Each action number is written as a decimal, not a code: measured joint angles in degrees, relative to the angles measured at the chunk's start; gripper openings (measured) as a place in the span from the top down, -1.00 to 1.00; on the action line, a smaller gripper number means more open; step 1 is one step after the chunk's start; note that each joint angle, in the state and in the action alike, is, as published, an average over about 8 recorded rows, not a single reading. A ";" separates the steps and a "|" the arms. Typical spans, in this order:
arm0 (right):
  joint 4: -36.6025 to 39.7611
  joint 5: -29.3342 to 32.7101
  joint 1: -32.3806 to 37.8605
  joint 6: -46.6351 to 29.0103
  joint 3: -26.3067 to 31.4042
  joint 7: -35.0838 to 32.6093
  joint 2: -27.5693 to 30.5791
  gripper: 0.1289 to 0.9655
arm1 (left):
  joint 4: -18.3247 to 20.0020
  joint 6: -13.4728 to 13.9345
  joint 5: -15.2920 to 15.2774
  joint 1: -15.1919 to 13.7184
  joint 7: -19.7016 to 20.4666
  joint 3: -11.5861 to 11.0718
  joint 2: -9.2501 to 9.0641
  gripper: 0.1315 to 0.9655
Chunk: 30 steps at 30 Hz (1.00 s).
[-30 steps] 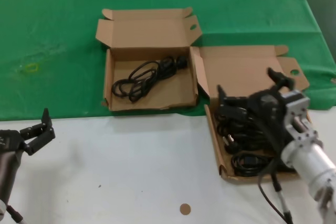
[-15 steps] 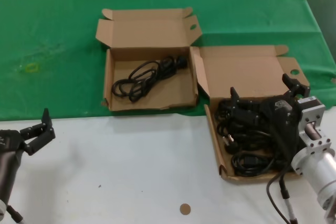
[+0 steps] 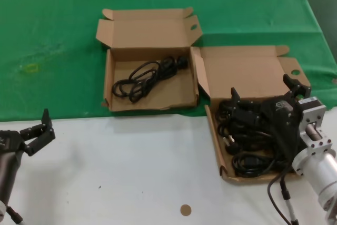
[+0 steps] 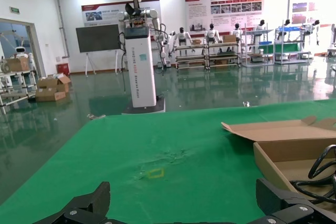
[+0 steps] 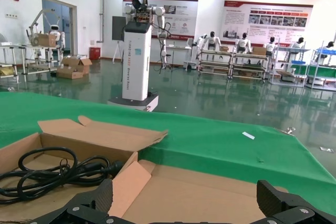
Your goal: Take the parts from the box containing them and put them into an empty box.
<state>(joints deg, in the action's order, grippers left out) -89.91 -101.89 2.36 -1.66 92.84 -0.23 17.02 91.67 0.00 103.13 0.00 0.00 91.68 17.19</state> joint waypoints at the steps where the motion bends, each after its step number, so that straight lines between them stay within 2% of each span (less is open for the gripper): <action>1: 0.00 0.00 0.00 0.00 0.00 0.00 0.00 -1.00 | 0.00 0.00 0.00 0.00 0.00 0.00 0.00 -1.00; 30: 0.00 0.00 0.00 0.00 0.00 0.00 0.00 -1.00 | 0.00 0.00 0.00 0.00 0.00 0.00 0.00 -1.00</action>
<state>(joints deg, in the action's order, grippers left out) -89.91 -101.89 2.36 -1.66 92.84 -0.24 17.02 91.67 0.00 103.13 0.00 0.00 91.67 17.19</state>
